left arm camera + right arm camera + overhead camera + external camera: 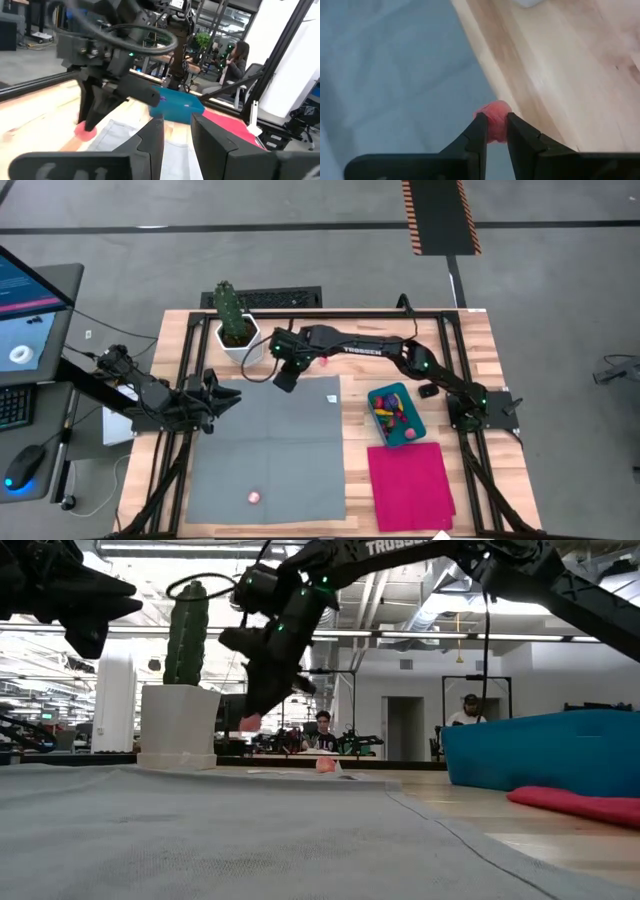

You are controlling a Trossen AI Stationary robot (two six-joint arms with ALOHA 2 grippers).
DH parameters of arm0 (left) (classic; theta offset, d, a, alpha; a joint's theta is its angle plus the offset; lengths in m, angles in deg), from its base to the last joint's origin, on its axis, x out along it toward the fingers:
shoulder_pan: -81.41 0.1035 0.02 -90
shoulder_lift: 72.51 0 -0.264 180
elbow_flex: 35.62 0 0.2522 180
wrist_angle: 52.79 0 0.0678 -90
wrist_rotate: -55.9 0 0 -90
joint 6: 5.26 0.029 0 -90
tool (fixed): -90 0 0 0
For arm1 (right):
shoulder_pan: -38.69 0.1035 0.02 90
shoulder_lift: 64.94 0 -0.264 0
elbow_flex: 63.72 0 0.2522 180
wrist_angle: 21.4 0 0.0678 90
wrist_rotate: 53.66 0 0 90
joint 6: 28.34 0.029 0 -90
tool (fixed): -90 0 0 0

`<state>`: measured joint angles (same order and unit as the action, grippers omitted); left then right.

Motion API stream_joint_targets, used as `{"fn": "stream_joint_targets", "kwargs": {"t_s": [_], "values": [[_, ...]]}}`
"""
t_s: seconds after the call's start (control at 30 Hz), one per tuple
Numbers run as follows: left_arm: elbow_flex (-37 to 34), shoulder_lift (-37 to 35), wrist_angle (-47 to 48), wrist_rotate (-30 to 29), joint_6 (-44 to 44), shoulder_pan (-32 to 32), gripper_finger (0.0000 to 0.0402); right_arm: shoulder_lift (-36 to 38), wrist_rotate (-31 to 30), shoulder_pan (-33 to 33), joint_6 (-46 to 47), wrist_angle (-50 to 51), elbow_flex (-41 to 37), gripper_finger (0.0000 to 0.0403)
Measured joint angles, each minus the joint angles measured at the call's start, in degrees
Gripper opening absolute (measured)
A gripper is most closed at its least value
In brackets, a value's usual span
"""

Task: Pick and placing Produce into tupperware
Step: Put the pink peach into the blue bin

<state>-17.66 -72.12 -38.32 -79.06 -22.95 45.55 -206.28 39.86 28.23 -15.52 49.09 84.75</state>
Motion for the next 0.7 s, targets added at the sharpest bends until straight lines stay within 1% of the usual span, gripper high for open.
{"fn": "stream_joint_targets", "kwargs": {"t_s": [0.23, 0.5, 0.7], "values": [[0.0, -0.04, -1.95, 1.04, 0.33, -0.01, 0.0087, 5.3, 0.06, 0.74, -1.77, 2.06, 0.04, 0.0082], [0.0, -0.04, -6.03, 1.25, 3.54, -0.01, 0.0087, 15.29, -0.35, 1.77, -2.36, 6.38, 0.0, 0.0082], [0.0, -0.04, -6.27, 1.83, 3.71, -0.01, 0.0087, 24.33, -0.94, 2.38, -2.86, 9.24, 0.0, 0.0082]]}}
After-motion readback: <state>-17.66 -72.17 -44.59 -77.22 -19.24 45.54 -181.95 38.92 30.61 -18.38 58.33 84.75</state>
